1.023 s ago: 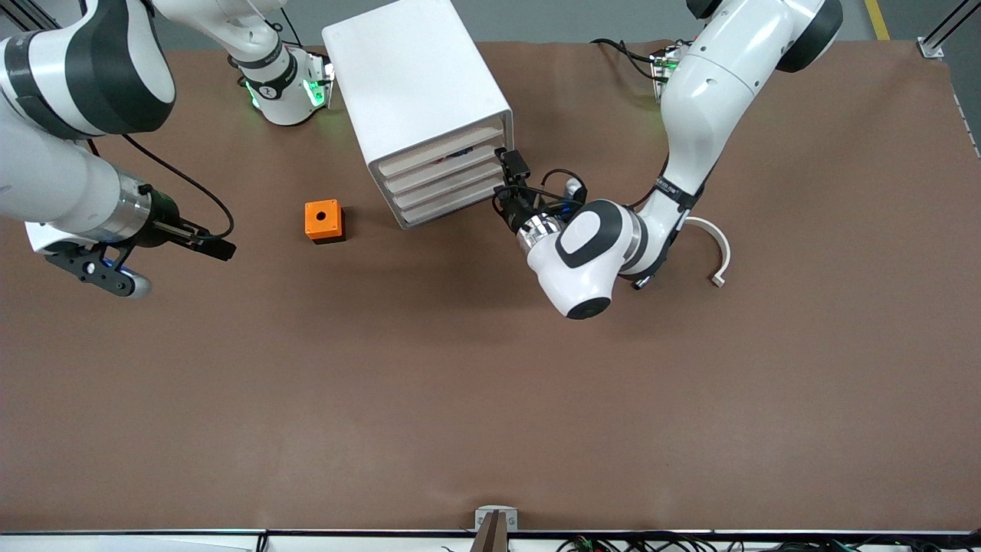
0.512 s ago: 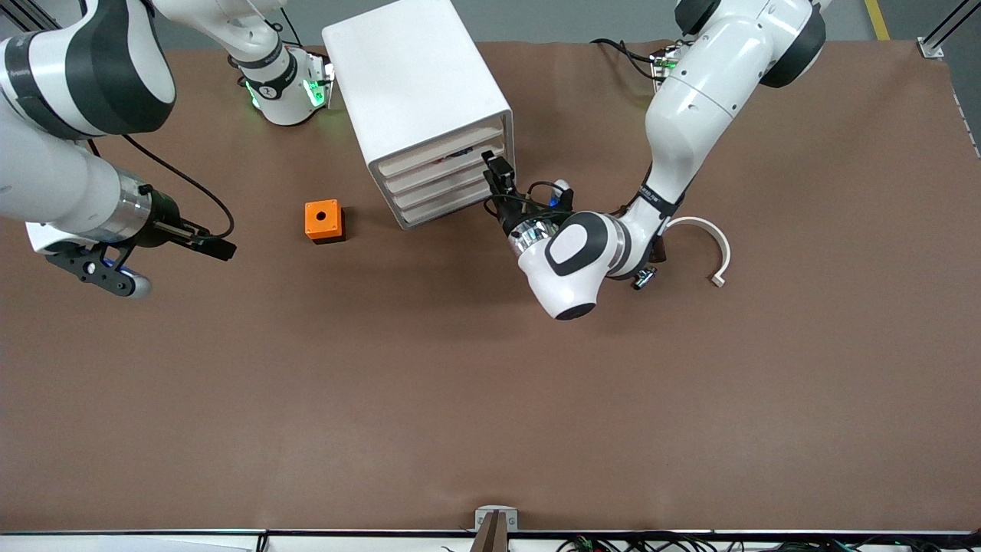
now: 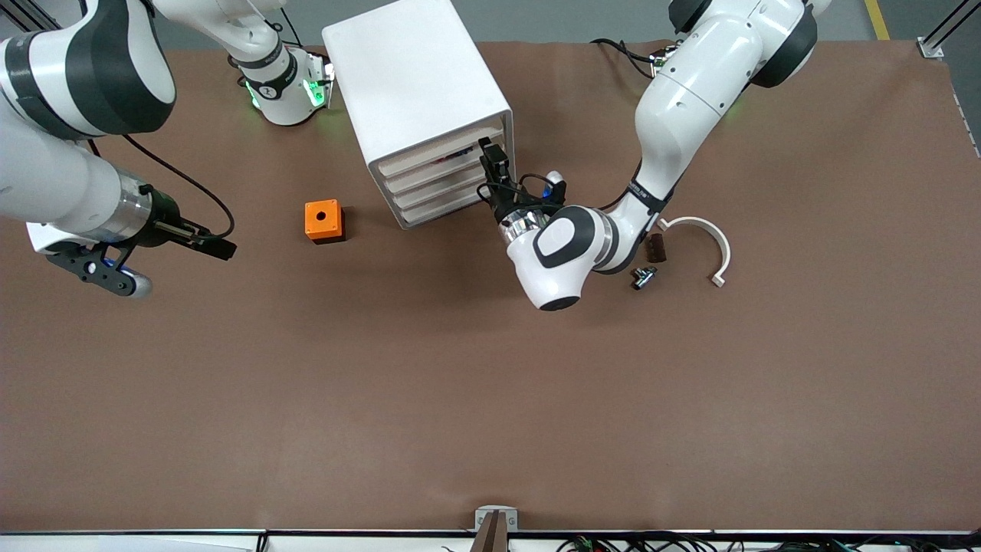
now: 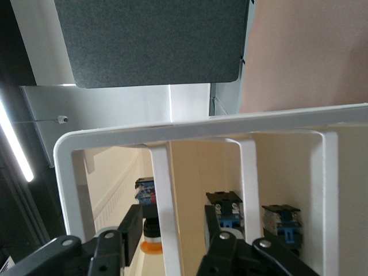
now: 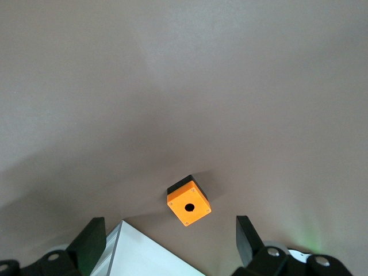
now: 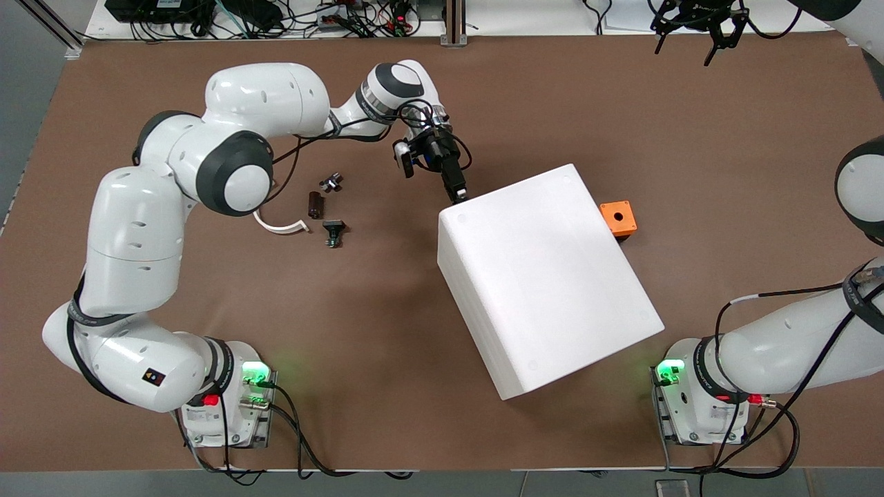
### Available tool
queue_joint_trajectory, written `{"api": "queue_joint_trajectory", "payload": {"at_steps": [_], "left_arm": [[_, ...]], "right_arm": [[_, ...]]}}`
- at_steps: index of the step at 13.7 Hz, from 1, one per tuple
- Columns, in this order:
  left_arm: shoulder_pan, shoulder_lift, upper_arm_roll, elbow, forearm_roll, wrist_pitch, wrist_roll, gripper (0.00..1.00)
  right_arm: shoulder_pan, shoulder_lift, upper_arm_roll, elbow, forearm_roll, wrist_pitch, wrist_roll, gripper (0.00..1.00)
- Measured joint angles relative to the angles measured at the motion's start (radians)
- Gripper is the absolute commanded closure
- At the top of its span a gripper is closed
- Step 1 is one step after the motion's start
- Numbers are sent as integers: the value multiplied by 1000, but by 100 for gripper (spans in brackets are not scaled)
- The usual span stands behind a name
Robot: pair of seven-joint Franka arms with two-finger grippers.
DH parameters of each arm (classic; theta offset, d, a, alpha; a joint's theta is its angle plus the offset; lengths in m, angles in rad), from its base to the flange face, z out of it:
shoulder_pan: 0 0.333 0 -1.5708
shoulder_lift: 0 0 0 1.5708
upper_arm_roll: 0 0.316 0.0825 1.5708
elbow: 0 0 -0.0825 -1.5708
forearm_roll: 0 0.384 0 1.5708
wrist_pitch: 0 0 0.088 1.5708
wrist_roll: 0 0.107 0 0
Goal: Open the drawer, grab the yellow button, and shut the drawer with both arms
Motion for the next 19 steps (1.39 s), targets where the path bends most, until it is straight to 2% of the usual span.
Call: {"api": "queue_joint_trajectory", "payload": {"at_steps": [3,9,12,17,19], "left_arm": [[-20,0,-3,0,0,-8,-10,57],[-50,0,-8,-1,0,-9,-21,86],[-50,1,-8,-2,0,-9,-21,90],[-46,2,-6,-3,0,-9,-33,90],[-32,2,-5,-3,0,-10,-34,89]], "right_arm": [[1,0,0,-1,0,0,0,0],[28,0,2,-6,3,4,33,0],[112,-1,4,-12,5,19,148,0],[284,-20,8,-14,6,29,393,0],[351,-36,9,-41,10,78,496,0]]}}
